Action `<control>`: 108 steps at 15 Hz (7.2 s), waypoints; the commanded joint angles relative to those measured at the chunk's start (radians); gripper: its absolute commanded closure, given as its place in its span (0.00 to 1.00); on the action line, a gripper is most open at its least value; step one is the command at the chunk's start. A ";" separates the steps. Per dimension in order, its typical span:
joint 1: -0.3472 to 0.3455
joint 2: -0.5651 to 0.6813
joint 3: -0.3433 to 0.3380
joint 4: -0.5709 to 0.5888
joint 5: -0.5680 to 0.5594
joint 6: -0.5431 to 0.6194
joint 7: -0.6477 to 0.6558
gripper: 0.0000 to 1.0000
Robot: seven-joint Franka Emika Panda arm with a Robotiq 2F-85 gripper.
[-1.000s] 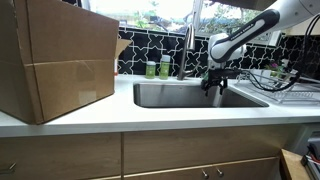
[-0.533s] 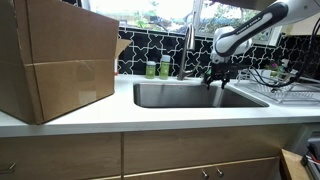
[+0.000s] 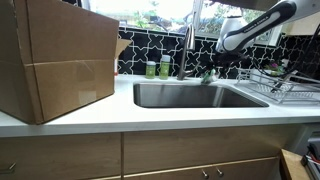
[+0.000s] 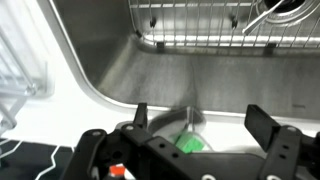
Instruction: Touch the faucet handle then pick up the fork and put it into the dish rack
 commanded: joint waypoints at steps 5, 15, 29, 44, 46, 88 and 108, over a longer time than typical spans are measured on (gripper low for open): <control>-0.054 -0.023 0.004 0.007 0.040 0.209 -0.163 0.00; -0.144 0.050 0.118 0.158 0.320 0.176 -0.502 0.00; -0.230 0.278 0.211 0.472 0.382 0.007 -0.652 0.23; -0.259 0.339 0.256 0.583 0.399 -0.081 -0.710 0.89; -0.263 0.334 0.270 0.578 0.413 -0.081 -0.725 0.90; -0.240 0.208 0.280 0.414 0.406 -0.077 -0.686 0.00; -0.151 0.023 0.146 0.232 0.314 -0.450 -0.466 0.00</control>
